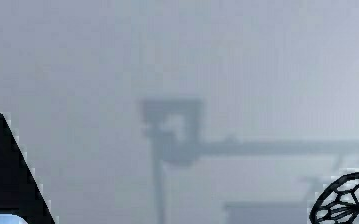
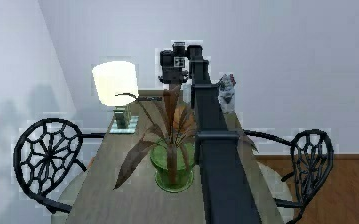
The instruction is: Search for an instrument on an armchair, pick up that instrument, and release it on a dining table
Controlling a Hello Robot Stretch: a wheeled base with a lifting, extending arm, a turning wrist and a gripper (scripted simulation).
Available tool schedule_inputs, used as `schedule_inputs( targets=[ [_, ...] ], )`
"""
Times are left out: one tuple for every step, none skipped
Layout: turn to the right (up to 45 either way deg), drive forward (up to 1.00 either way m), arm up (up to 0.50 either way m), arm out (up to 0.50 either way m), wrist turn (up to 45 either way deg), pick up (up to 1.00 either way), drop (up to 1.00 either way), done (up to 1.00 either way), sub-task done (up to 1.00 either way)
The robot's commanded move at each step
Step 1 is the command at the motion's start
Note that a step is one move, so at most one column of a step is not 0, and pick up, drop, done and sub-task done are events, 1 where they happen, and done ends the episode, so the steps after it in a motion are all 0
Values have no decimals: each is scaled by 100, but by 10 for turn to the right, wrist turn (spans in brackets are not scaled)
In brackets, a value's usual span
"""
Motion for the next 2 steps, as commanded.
schedule_inputs(
  targets=[
    [0, 0, 4, 0, 0, 0, 0, 0, 0],
    [0, 0, 0, -8, 0, 0, 0, 0, 0]
  ],
)
